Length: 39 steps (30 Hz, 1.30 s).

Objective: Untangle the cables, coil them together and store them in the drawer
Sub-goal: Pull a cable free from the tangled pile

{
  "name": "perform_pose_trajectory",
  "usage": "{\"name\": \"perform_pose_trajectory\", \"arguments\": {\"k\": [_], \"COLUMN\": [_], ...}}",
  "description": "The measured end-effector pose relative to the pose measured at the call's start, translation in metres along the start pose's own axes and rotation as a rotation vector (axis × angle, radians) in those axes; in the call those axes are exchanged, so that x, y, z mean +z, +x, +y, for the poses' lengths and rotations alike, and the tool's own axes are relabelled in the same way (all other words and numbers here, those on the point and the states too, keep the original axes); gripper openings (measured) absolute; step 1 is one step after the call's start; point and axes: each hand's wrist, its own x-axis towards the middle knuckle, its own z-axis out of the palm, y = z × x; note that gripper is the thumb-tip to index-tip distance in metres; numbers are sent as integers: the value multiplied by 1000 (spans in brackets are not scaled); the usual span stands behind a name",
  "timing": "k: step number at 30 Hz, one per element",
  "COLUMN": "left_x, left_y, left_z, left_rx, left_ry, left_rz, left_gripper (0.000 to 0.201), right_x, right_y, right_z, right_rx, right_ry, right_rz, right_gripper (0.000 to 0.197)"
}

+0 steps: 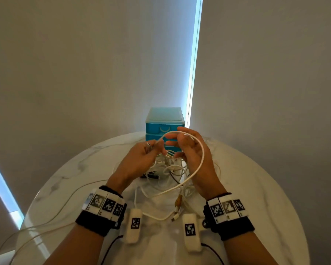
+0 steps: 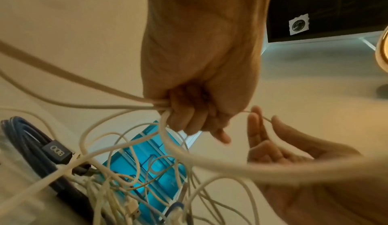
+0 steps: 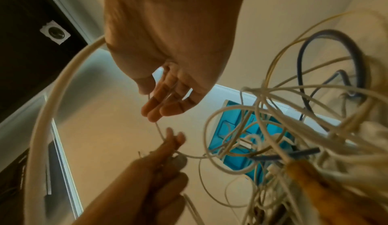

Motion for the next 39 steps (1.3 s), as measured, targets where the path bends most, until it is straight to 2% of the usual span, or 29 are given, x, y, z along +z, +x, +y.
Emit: {"name": "perform_pose_trajectory", "arguments": {"k": [2, 4, 6, 9, 11, 14, 16, 19, 21, 22, 23, 25, 26, 29, 32, 34, 36, 39], "left_x": [-5, -13, -21, -32, -36, -32, -26, -16, -11, -10, -9, -9, -9, -7, 4, 12, 13, 7], "left_y": [2, 2, 3, 3, 2, -1, -4, -11, -16, -18, -19, -16, -13, -7, 0, 2, 3, 3], "left_z": [-2, -3, -2, -1, 1, 8, 15, 27, 34, 36, 38, 35, 31, 18, 9, 2, -8, -17], "left_rx": [1, 22, 45, 88, 100, 105, 114, 160, 192, 205, 207, 175, 147, 43, 1, 16, 19, 16], "left_ry": [-178, -385, -506, -692, -751, -714, -653, -627, -596, -553, -510, -459, -438, -316, -100, 43, 154, 195], "left_rz": [138, 210, 305, 426, 421, 306, 187, -15, -98, -100, -72, 20, 50, -9, -178, -242, -263, -288], "left_gripper": [49, 44, 41, 41, 41, 43, 40, 36, 35, 29, 23, 32, 37, 40, 40, 36, 39, 41], "right_x": [3, 3, -3, -18, -24, -20, -13, -1, 3, 2, -2, -15, -21, -22, -12, -8, -10, -17], "right_y": [-3, -2, 1, 5, 4, 1, 0, -2, -2, -1, 0, 5, 6, 6, 4, 4, 6, 7], "right_z": [11, 28, 38, 39, 39, 30, 22, 19, 29, 31, 30, 23, 16, 4, 1, -2, -8, -19], "right_rx": [226, 504, 616, 501, 426, 273, 155, 149, 142, 123, 94, 57, 44, 6, -36, -65, -103, -142], "right_ry": [28, 53, 3, -369, -486, -624, -693, -642, -700, -678, -624, -407, -280, -82, -79, -85, -26, 98], "right_rz": [-43, -31, 54, 155, 179, 203, 174, -62, -125, -80, 7, 212, 262, 201, 80, 36, 36, 144], "right_gripper": [36, 47, 53, 52, 41, 21, 23, 33, 20, 14, 18, 25, 27, 29, 28, 27, 26, 25]}}
